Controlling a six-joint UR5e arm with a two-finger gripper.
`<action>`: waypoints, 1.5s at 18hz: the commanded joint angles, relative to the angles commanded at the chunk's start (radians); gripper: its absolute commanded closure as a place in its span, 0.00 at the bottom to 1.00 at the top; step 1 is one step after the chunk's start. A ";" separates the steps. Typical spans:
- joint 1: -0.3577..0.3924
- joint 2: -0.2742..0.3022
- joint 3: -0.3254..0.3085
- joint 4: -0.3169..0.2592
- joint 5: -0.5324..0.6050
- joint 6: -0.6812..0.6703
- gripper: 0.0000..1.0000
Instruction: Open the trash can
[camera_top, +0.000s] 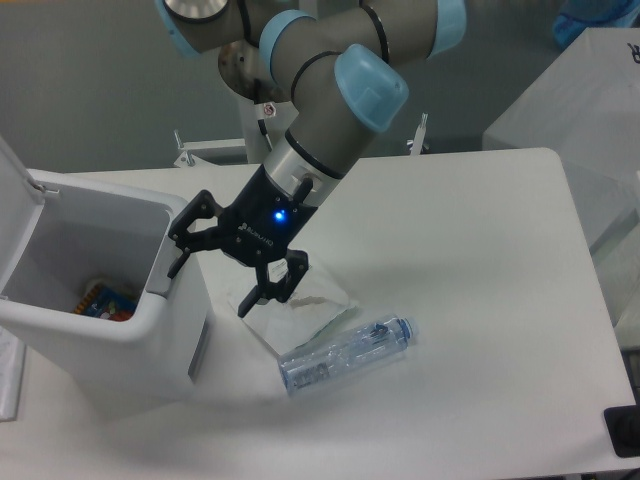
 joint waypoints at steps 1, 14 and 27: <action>0.017 0.000 0.005 0.015 0.000 0.003 0.00; 0.097 -0.141 0.193 0.155 0.363 0.094 0.00; 0.083 -0.245 0.187 0.117 0.735 0.413 0.00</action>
